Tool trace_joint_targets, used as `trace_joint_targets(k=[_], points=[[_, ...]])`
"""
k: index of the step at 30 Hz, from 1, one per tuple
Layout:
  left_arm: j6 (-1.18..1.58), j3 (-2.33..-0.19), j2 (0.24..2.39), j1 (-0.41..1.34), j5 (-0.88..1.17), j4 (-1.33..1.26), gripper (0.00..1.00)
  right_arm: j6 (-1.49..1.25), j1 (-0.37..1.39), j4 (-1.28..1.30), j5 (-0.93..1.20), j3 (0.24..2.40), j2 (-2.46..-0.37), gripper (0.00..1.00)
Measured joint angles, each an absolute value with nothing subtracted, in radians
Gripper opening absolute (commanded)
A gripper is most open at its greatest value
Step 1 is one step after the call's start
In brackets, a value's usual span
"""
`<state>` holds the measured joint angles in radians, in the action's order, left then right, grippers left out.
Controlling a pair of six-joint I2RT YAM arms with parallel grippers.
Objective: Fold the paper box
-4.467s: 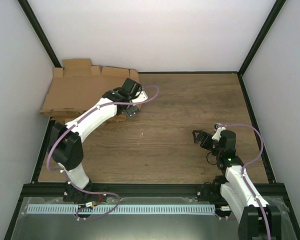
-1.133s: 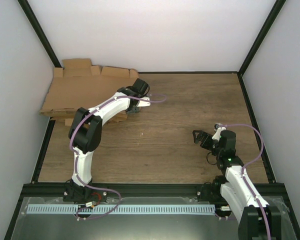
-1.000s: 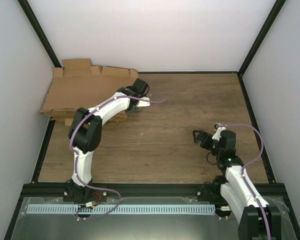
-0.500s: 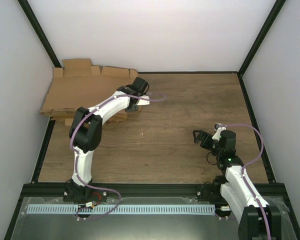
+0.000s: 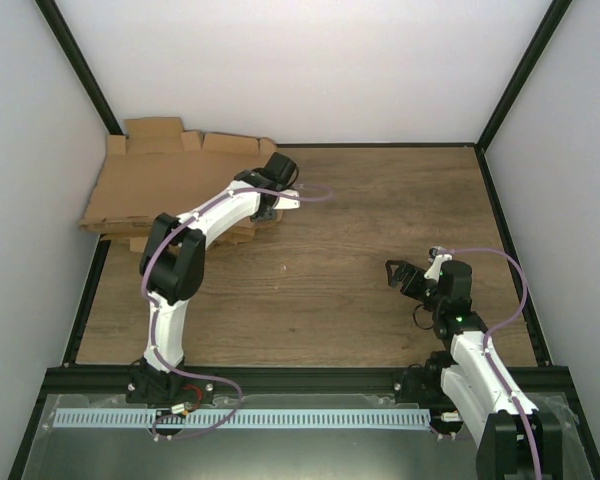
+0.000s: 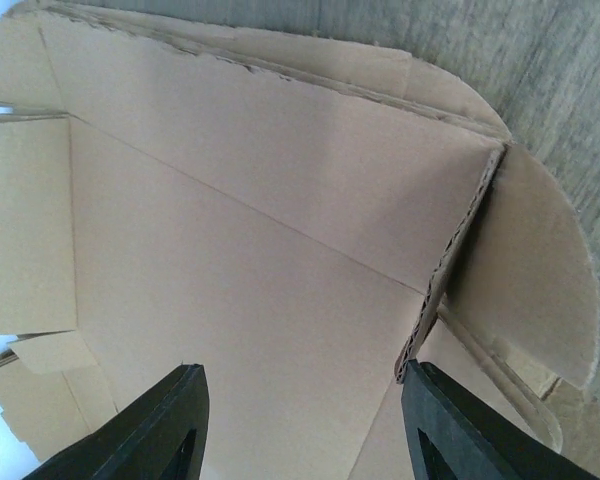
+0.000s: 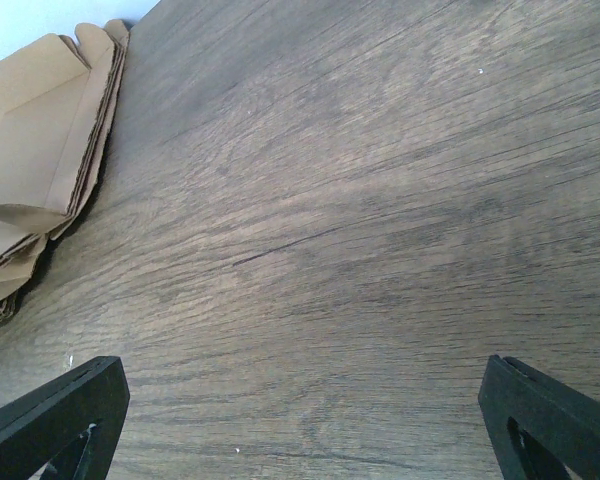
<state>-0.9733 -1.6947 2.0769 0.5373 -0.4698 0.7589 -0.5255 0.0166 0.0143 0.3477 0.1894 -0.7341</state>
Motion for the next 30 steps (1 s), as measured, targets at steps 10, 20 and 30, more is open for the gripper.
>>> trace_joint_targets(k=[10, 20, 30], points=[[-0.973, -1.716, 2.086, 0.537, -0.469, 0.764, 0.54, -0.525, 0.017, 0.014, 0.347, 0.189, -0.734, 1.00], [-0.948, -1.715, 2.093, 0.537, -0.437, 0.798, 0.51, -0.525, 0.017, 0.014, 0.347, 0.189, -0.734, 1.00], [-0.918, -1.713, 2.119, 0.538, -0.437, 0.801, 0.38, -0.525, 0.017, 0.014, 0.347, 0.189, -0.734, 1.00]])
